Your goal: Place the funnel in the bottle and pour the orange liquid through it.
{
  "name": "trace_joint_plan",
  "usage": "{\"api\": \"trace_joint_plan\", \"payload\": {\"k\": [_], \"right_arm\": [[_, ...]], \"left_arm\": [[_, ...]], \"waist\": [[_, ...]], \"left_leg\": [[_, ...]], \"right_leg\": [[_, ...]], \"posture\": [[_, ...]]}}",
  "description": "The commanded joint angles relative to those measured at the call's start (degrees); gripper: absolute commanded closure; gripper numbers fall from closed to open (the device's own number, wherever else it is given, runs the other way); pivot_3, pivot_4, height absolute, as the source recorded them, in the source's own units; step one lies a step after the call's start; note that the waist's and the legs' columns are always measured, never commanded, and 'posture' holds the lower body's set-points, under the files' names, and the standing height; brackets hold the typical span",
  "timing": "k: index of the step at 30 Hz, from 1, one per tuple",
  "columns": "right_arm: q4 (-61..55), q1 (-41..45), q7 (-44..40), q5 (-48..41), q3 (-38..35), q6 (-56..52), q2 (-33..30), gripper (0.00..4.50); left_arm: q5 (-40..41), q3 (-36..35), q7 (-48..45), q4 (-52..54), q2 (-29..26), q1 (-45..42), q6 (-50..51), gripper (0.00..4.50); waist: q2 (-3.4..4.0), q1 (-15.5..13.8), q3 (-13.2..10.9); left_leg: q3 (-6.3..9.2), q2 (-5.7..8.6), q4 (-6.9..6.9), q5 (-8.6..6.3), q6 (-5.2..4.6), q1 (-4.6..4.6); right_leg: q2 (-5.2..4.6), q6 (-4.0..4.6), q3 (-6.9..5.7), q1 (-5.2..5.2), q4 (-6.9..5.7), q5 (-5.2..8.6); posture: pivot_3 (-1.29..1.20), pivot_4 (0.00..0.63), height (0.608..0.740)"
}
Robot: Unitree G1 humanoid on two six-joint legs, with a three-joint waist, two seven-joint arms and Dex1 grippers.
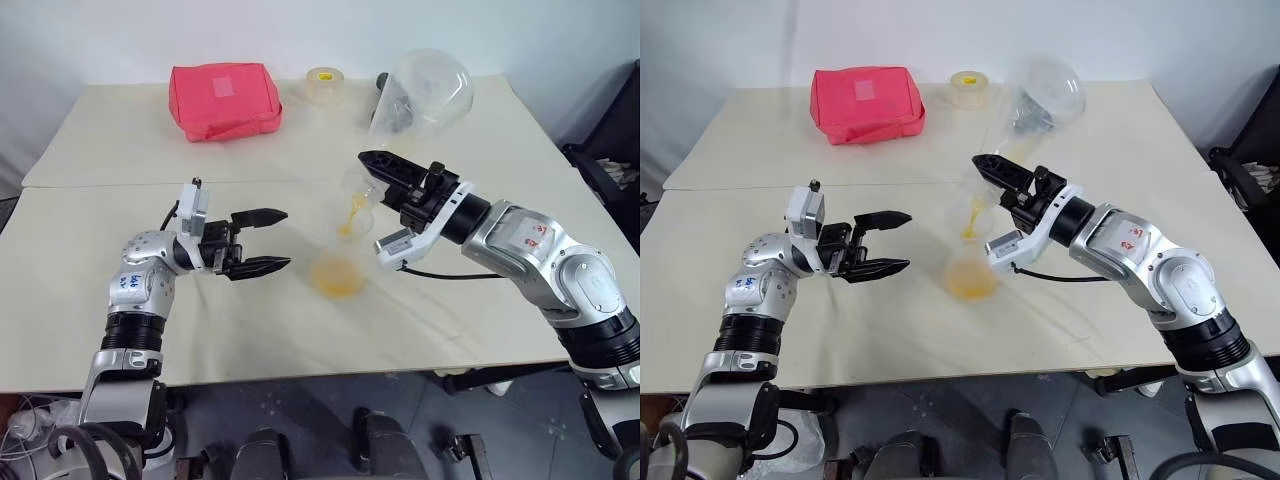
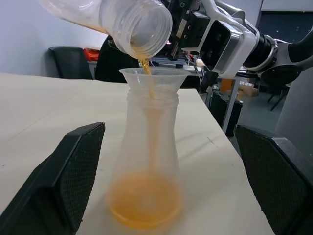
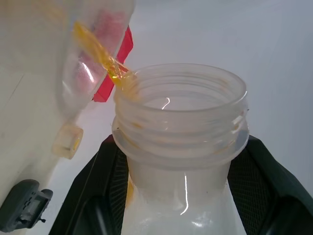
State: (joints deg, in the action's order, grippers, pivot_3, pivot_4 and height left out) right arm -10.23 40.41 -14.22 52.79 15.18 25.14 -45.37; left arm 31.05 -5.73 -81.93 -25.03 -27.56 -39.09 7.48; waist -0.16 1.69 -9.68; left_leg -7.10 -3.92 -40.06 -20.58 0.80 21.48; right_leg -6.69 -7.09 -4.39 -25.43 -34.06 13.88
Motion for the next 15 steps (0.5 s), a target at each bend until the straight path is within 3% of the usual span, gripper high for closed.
{"api": "trace_joint_plan", "payload": {"k": [1,15], "right_arm": [[-0.5,1.6,1.5,0.0,-1.8,1.2,0.0,2.07],[-0.3,2.4,3.3,2.3,-1.6,3.7,0.7,2.07]], "left_arm": [[0.0,-0.4,0.1,1.8,-0.3,-0.9,-0.1,0.0],[-0.2,-0.3,0.1,1.3,-0.3,-1.1,-0.4,0.0]], "waist": [[0.0,0.0,0.0],[0.0,0.0,0.0]], "left_leg": [[0.0,0.0,0.0,0.0,0.0,0.0],[0.0,0.0,0.0,0.0,0.01,0.0]], "right_leg": [[0.0,0.0,0.0,0.0,0.0,0.0],[0.0,0.0,0.0,0.0,0.0,0.0]], "posture": [[0.0,0.15,0.74],[0.0,0.15,0.74]]}}
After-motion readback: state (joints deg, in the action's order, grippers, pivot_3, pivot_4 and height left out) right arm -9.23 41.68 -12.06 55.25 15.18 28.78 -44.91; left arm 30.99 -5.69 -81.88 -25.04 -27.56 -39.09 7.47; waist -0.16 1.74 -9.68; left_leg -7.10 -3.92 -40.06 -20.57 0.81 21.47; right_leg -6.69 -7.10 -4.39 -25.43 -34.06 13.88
